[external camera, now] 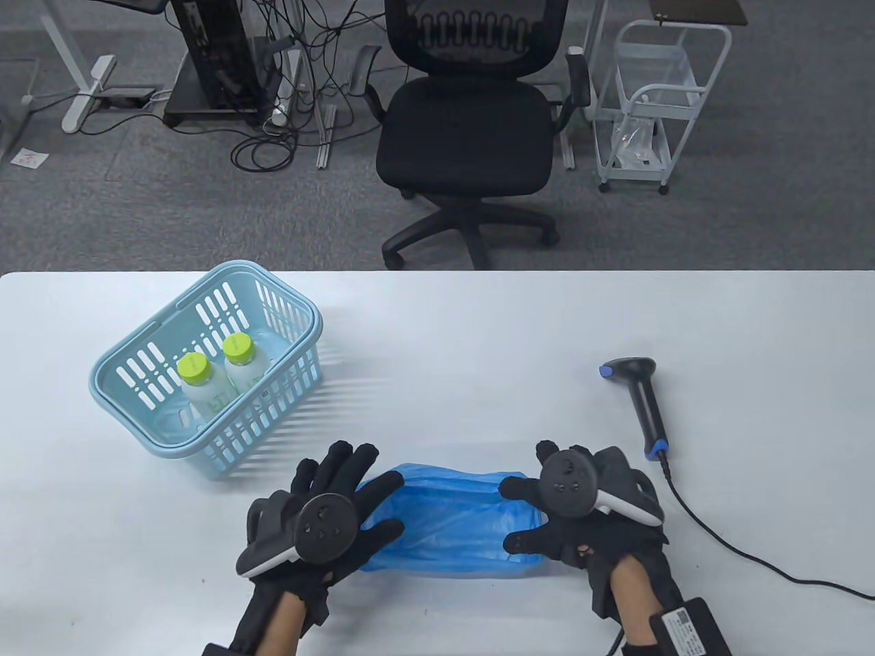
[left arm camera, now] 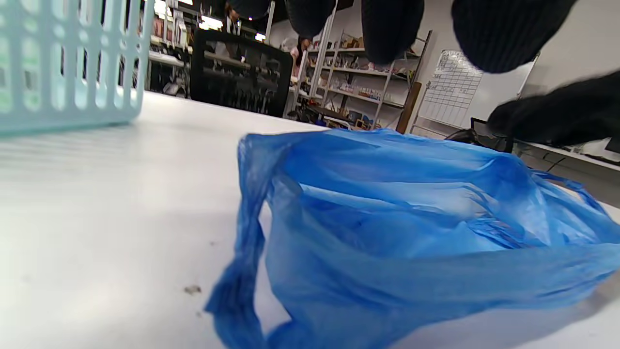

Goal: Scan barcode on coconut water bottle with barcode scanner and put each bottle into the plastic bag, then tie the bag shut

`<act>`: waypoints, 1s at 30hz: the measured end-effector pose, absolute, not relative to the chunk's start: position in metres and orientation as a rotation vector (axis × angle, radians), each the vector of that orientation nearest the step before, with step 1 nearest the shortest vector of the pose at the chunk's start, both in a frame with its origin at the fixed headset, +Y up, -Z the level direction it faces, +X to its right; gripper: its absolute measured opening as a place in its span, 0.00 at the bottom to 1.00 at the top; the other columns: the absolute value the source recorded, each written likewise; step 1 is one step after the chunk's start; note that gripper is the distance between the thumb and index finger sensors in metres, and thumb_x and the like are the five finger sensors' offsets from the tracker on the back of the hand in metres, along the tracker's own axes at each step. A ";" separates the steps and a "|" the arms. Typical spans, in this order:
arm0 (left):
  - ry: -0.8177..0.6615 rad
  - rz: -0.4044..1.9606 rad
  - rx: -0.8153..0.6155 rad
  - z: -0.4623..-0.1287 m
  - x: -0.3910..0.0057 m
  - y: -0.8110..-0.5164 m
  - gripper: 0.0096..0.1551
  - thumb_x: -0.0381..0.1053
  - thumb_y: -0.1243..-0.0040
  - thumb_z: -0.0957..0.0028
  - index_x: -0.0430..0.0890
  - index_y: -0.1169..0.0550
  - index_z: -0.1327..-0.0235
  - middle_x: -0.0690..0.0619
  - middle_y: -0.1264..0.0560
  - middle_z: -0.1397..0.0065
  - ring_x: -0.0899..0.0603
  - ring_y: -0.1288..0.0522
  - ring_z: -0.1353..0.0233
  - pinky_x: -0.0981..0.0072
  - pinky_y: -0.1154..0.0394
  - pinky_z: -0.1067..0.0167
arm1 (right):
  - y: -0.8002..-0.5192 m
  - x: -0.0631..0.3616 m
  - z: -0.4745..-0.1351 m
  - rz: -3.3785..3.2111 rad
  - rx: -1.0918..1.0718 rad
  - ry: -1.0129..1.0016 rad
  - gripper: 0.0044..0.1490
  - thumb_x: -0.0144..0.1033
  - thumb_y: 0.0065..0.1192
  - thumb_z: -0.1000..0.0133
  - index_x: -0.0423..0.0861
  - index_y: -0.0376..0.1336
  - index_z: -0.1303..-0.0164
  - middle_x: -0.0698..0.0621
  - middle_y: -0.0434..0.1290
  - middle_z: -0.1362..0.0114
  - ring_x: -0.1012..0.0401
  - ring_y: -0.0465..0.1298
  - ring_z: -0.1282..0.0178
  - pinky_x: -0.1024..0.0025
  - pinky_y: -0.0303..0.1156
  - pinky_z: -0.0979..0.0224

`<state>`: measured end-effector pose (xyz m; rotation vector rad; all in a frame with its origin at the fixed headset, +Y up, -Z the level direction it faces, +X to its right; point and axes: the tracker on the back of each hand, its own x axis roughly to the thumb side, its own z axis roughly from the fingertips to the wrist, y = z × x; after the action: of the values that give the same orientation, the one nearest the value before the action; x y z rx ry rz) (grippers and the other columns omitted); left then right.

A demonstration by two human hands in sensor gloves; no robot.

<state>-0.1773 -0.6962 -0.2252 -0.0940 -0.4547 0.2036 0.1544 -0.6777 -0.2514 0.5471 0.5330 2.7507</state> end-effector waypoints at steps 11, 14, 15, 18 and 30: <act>-0.331 0.019 -0.114 -0.219 -0.177 -0.708 0.52 0.78 0.57 0.32 0.59 0.59 0.04 0.47 0.69 0.04 0.31 0.69 0.09 0.25 0.60 0.21 | -0.645 0.269 -0.317 2.697 -0.316 0.052 0.64 0.64 0.62 0.46 0.41 0.37 0.14 0.34 0.38 0.11 0.31 0.42 0.14 0.28 0.43 0.19; -0.310 -0.004 -0.116 -0.218 -0.178 -0.708 0.51 0.79 0.58 0.32 0.61 0.59 0.04 0.47 0.69 0.04 0.31 0.69 0.09 0.24 0.60 0.21 | -0.667 0.282 -0.344 2.741 -0.434 0.127 0.66 0.65 0.63 0.46 0.38 0.37 0.14 0.34 0.40 0.11 0.31 0.44 0.14 0.29 0.45 0.19; -0.299 -0.013 -0.111 -0.218 -0.178 -0.708 0.51 0.79 0.59 0.32 0.61 0.59 0.04 0.47 0.69 0.04 0.30 0.69 0.09 0.23 0.60 0.22 | -0.678 0.286 -0.355 2.763 -0.495 0.174 0.67 0.65 0.63 0.47 0.37 0.37 0.14 0.33 0.41 0.12 0.31 0.44 0.14 0.29 0.45 0.19; -0.277 -0.013 -0.132 -0.217 -0.179 -0.708 0.51 0.80 0.60 0.33 0.62 0.60 0.04 0.47 0.71 0.04 0.30 0.71 0.10 0.21 0.61 0.22 | -0.709 0.295 -0.381 2.732 -0.600 0.282 0.68 0.66 0.64 0.47 0.35 0.39 0.15 0.32 0.42 0.12 0.31 0.46 0.15 0.29 0.47 0.19; -0.224 -0.048 -0.192 -0.220 -0.182 -0.716 0.52 0.80 0.61 0.33 0.61 0.62 0.04 0.47 0.73 0.05 0.31 0.73 0.10 0.21 0.63 0.23 | -0.757 0.303 -0.420 2.622 -0.750 0.462 0.49 0.56 0.69 0.43 0.37 0.57 0.22 0.32 0.49 0.13 0.32 0.52 0.16 0.30 0.51 0.19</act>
<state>-0.1824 -0.7164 -0.2205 -0.1916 -0.2243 -0.0479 0.3028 -0.7566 -0.4205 -0.7499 0.4625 2.6217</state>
